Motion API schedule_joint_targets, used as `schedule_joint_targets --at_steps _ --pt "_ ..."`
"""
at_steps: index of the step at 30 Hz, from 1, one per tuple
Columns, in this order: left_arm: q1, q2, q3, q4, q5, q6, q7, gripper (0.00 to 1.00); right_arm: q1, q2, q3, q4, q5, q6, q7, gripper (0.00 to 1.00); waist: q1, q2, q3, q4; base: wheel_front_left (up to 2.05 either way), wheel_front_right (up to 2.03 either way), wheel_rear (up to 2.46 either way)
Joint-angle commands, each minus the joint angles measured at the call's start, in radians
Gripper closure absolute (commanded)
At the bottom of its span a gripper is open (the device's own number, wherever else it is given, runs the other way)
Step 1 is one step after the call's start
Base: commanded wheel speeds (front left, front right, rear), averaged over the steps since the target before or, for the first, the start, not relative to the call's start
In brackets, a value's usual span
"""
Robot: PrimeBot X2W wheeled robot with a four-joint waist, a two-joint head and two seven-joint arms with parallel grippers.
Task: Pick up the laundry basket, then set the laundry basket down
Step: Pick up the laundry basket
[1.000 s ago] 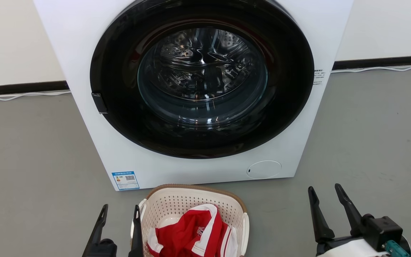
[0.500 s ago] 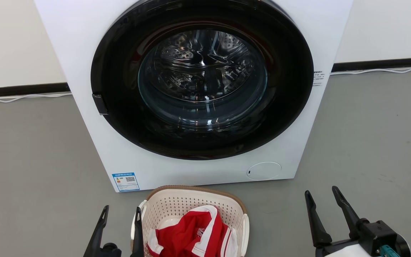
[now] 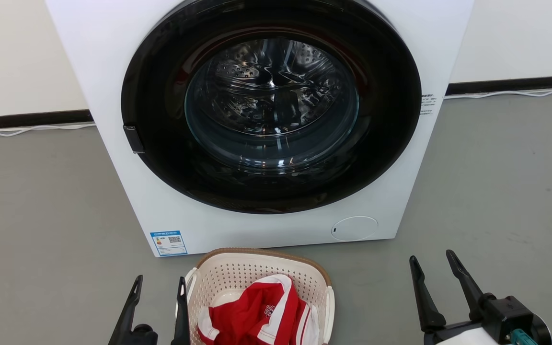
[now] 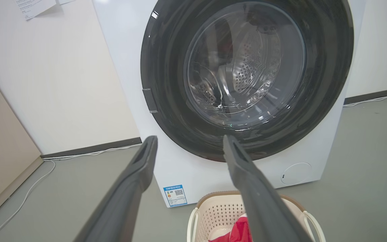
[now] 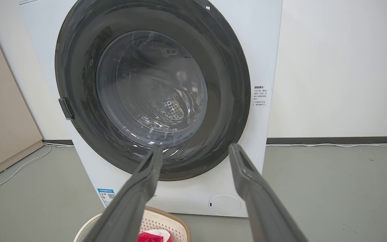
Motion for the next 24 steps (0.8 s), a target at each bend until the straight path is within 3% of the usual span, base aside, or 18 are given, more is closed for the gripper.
schedule_joint_targets --at_steps 1,24 --pt "-0.020 -0.005 0.040 -0.020 -0.004 -0.009 -0.010 0.00 -0.021 -0.010 0.025 -0.022 -0.005 0.007 -0.014 0.00 0.0000 0.0000 0.000 0.000 0.00 0.00 0.00" --pt "-0.027 -0.036 0.084 0.006 0.000 -0.051 -0.010 0.00 -0.033 -0.010 0.013 -0.016 -0.003 0.007 -0.014 0.00 0.0000 0.0000 0.032 0.000 0.00 0.00 0.00"
